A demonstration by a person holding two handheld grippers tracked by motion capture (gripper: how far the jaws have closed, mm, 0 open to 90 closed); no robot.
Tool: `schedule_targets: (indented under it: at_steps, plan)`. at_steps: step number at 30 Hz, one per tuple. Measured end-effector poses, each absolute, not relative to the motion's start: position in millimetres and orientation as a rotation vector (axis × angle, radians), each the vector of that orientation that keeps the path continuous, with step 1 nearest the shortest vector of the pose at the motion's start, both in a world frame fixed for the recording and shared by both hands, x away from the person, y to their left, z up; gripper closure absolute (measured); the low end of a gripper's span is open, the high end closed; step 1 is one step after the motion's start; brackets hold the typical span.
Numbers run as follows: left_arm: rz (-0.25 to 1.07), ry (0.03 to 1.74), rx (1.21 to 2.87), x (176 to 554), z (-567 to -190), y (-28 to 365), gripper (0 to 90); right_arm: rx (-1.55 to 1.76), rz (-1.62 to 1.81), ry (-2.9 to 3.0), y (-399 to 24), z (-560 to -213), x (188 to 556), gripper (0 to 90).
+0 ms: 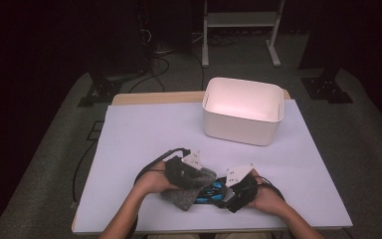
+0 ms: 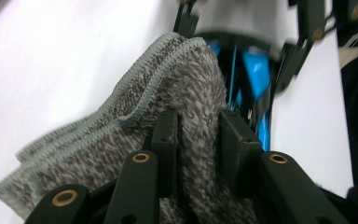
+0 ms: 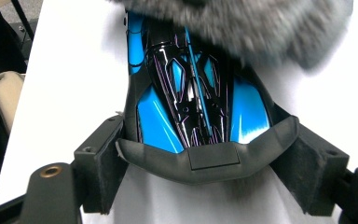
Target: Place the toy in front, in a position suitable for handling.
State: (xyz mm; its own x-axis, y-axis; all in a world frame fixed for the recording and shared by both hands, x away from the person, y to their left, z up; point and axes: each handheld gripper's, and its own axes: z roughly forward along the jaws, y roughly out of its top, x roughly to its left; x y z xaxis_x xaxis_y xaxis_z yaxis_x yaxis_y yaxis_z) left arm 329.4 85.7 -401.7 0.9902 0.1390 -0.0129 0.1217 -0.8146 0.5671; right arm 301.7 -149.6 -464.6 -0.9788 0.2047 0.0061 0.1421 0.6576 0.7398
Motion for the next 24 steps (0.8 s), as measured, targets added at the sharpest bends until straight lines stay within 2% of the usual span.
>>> schedule_targets:
  at_steps: [11, 16, 24]
  plan:
    - [0.010, 0.301, 2.524, 324, -414, 135, 70.5, 0.291, 1.233, 2.789, -150, -465, 302, 22.5]
    - [-0.037, 0.288, 2.495, 322, -418, 137, 71.3, 0.290, 1.233, 2.789, -150, -465, 302, 22.5]
    - [-0.040, 0.267, 2.500, 317, -417, 135, 71.1, 0.284, 1.232, 2.788, -150, -465, 302, 22.5]
